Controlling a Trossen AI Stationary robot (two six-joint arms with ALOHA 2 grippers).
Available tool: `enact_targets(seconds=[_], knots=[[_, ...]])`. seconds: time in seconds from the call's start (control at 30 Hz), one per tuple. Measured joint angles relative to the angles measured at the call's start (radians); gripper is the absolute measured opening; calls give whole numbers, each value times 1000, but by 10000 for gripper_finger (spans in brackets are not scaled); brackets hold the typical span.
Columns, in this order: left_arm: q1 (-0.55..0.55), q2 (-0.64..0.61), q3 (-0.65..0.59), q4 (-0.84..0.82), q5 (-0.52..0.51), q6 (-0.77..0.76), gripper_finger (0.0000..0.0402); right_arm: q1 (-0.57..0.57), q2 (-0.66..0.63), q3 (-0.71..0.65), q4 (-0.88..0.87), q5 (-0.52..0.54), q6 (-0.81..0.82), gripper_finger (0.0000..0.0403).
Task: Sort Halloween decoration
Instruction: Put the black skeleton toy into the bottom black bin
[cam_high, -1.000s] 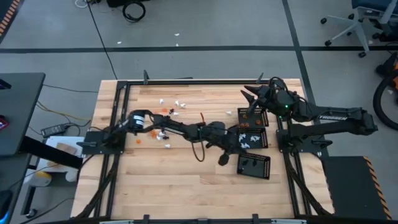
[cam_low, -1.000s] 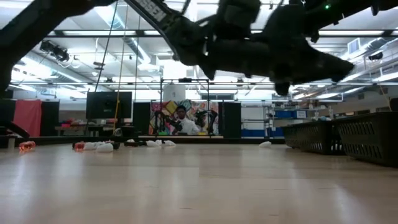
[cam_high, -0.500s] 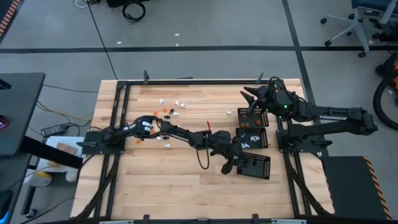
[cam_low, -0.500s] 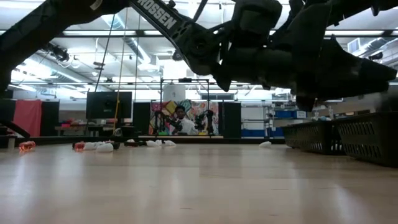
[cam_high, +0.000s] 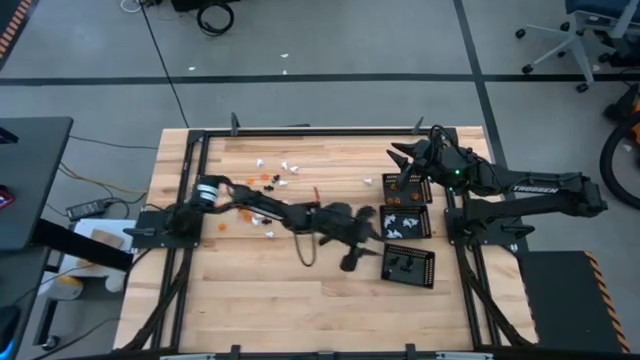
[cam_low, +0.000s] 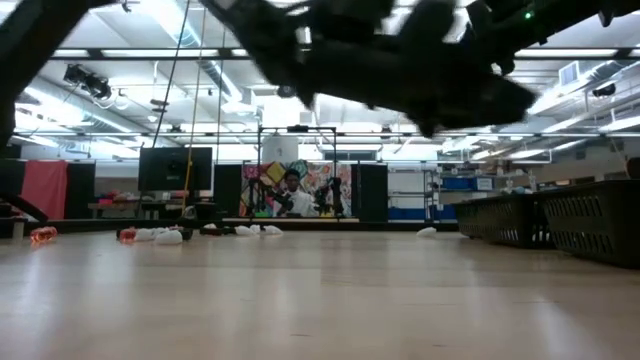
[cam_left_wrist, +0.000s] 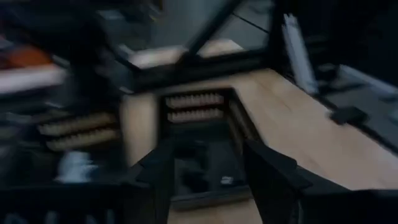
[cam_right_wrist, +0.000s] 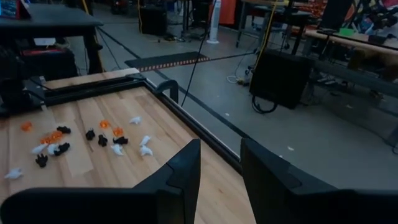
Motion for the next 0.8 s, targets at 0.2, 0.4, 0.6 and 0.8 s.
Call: enact_targets(seconds=[0.2,0.4,0.6,0.8], knots=[[7,-280,-372,91,-140,31,155,0,8,0,8,-45,7,119],[43,-488,-674,75,-296,-67,154,9,97,-32,124,-132,35,119],[75,-636,-860,-41,-328,-200,154,18,241,-93,379,-218,36,119],[70,-795,-870,-459,-331,-252,154,25,383,-94,477,-241,38,119]])
